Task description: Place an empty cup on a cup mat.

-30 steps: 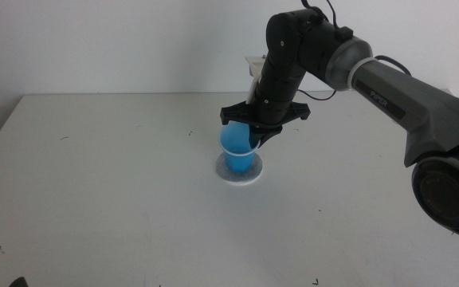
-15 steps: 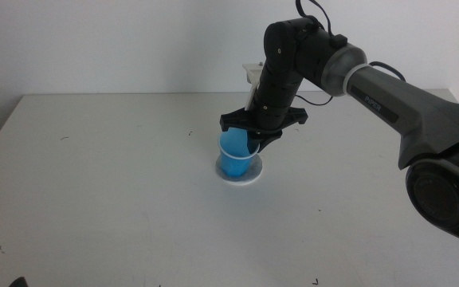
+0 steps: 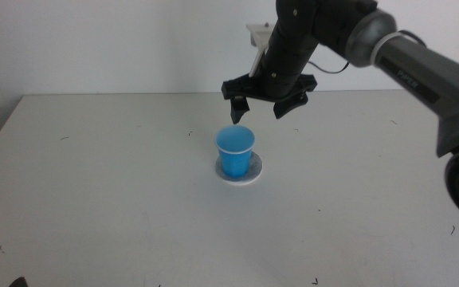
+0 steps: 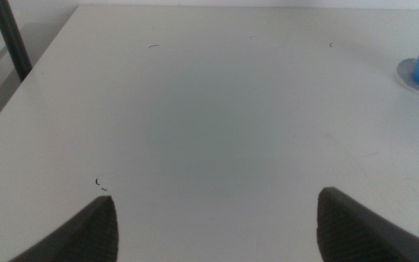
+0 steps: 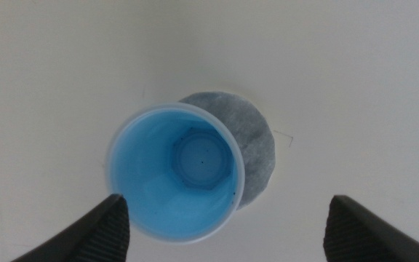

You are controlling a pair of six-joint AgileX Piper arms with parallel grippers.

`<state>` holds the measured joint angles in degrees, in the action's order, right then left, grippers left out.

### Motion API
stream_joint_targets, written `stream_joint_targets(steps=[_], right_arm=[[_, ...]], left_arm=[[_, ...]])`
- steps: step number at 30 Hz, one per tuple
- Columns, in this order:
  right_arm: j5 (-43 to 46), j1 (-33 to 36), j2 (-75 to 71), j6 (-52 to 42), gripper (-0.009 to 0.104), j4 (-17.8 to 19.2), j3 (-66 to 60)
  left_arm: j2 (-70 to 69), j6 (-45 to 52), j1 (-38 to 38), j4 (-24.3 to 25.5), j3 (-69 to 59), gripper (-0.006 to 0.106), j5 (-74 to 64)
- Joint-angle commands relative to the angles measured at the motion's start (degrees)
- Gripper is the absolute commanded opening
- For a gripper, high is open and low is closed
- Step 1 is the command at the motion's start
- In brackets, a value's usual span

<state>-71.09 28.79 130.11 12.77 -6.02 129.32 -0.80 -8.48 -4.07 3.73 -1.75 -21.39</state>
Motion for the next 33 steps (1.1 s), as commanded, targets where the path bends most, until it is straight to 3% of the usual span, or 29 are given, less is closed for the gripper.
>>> stream_joint_targets(steps=[1, 17, 25, 29, 33], right_arm=[[-3.05, 0.17, -9.01, -0.92, 0.08, 0.97, 0.1], [5.76, -10.77, -54.27, -0.04, 0.08, 7.25, -37.85], [14.5, -13.72, -75.44, 5.4, 0.08, 13.68, -55.25], [18.24, -13.72, -82.83, 6.62, 0.08, 14.37, -64.18], [28.05, -13.72, -90.12, 4.28, 0.08, 14.59, -74.85]], left_arm=[[-0.72, -0.62, 0.06, 0.02, 0.34, 0.105, 3.89], [-0.72, -0.62, 0.06, 0.02, 0.34, 0.105, 3.89], [-0.72, -0.62, 0.06, 0.02, 0.34, 0.105, 3.89], [-0.72, -0.62, 0.06, 0.02, 0.34, 0.105, 3.89], [-0.72, -0.62, 0.06, 0.02, 0.34, 0.105, 3.89]])
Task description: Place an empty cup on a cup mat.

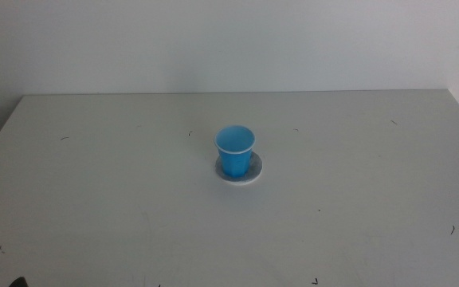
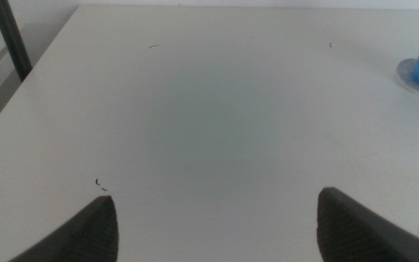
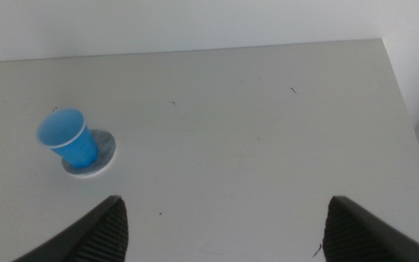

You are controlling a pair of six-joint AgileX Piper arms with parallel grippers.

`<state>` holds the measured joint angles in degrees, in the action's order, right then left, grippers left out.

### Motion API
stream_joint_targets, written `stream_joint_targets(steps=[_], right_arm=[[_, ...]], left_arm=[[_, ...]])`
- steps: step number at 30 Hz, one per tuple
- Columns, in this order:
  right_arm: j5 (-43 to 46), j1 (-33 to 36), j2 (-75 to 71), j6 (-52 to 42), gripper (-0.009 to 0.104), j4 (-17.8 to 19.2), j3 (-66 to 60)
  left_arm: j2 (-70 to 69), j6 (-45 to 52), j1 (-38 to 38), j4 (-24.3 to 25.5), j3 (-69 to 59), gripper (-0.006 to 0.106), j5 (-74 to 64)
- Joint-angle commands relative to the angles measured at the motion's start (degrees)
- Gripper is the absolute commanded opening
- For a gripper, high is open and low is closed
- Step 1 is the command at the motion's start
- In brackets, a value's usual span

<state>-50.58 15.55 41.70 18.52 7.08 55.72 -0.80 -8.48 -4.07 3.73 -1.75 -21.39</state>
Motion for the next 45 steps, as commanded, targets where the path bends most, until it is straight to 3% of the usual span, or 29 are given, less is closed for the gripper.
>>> stream_joint_targets(steps=[1, 8, 12, 16, 19, 22, 32, 45], right_arm=[[10.56, -0.48, -3.61, -2.03, 0.08, 1.49, -4.49], [28.35, -0.54, -14.06, -2.42, 0.079, 0.88, -25.07], [35.77, -5.05, -20.03, -5.22, 0.077, -3.49, -35.03], [36.81, -12.88, -25.16, -6.1, 0.075, -2.99, -38.72], [38.11, -15.58, -29.14, -5.87, 0.073, -0.39, -40.02], [38.36, -15.8, -32.55, -5.87, 0.072, 2.97, -42.02], [38.0, -15.74, -43.96, -5.87, 0.071, 2.7, -51.44], [35.47, -15.74, -43.83, -5.87, 0.071, 4.19, -56.94]], left_arm=[[-0.72, -0.62, 0.06, 0.02, 0.34, 0.105, 3.89], [-0.72, -0.62, 0.06, 0.02, 0.34, 0.105, 3.89], [-0.72, -0.62, 0.06, 0.02, 0.34, 0.105, 3.89], [-0.72, -0.62, 0.06, 0.02, 0.34, 0.105, 3.89], [-0.72, -0.62, 0.06, 0.02, 0.34, 0.105, 3.89], [-0.72, -0.62, 0.06, 0.02, 0.34, 0.105, 3.89], [-0.72, -0.62, 0.06, 0.02, 0.34, 0.105, 3.89], [-0.65, -0.62, 0.06, 0.02, 0.34, 0.105, 3.89]])
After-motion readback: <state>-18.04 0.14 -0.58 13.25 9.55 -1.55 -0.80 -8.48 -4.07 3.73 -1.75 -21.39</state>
